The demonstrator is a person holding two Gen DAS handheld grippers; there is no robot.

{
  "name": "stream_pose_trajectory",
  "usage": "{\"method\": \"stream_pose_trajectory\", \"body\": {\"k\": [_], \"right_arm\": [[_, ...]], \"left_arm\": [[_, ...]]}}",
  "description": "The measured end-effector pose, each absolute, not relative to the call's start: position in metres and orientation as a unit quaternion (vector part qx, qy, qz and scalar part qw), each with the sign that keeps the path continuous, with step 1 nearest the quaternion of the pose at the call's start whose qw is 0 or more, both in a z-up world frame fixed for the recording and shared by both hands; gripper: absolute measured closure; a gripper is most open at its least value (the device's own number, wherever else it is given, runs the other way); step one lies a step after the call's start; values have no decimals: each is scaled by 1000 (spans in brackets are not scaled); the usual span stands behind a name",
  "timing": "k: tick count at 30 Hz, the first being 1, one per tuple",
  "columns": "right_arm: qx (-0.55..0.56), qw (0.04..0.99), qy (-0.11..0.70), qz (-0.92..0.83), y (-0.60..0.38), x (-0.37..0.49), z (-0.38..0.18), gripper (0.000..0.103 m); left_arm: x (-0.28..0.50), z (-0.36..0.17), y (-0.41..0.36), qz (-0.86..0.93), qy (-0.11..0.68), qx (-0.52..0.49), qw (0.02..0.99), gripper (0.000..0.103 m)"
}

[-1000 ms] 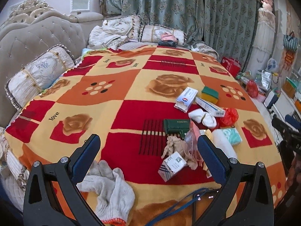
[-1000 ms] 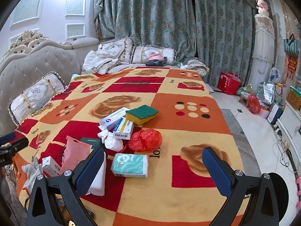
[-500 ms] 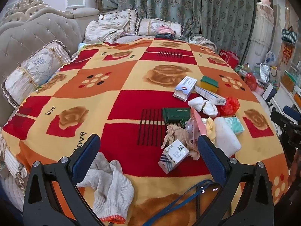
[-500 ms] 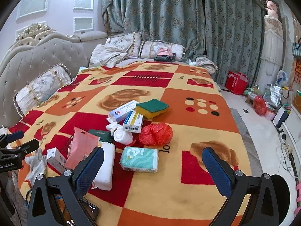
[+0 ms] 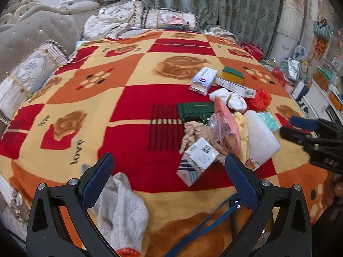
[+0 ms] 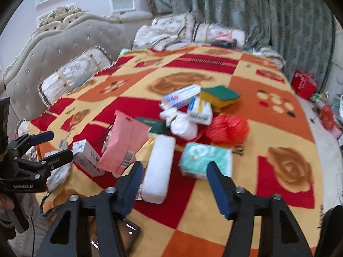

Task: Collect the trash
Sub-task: 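Grasp the white QR-code box with left tool while right tool grasps white foam block, then carry both held items over the black bin and open both tools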

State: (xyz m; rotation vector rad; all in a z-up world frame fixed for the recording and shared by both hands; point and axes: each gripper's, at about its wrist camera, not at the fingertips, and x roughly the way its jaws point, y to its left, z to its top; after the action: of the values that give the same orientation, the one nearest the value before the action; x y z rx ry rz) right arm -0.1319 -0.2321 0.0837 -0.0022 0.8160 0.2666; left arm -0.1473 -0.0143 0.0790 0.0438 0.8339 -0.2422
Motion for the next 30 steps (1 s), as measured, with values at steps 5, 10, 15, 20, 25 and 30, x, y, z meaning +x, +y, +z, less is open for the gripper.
{"method": "stream_pose_trajectory", "body": {"k": [5, 10, 15, 20, 25, 30], "right_arm": [[24, 885, 436, 158, -223, -112, 56, 50], [66, 864, 464, 187, -224, -99, 37, 74], [56, 886, 422, 184, -236, -116, 61, 75], [54, 903, 394, 165, -266, -131, 86, 75], [43, 920, 370, 125, -306, -151, 106, 75], [43, 930, 362, 52, -375, -176, 117, 75]], "left_arm": [[-137, 69, -26, -138, 415, 32, 899, 11], [-119, 55, -36, -162, 449, 28, 878, 61], [-120, 63, -39, -177, 447, 21, 877, 70], [-127, 92, -47, -207, 433, 18, 877, 70], [-129, 123, -77, -258, 428, 4, 866, 70], [-128, 145, -140, -319, 427, 7, 846, 70]]}}
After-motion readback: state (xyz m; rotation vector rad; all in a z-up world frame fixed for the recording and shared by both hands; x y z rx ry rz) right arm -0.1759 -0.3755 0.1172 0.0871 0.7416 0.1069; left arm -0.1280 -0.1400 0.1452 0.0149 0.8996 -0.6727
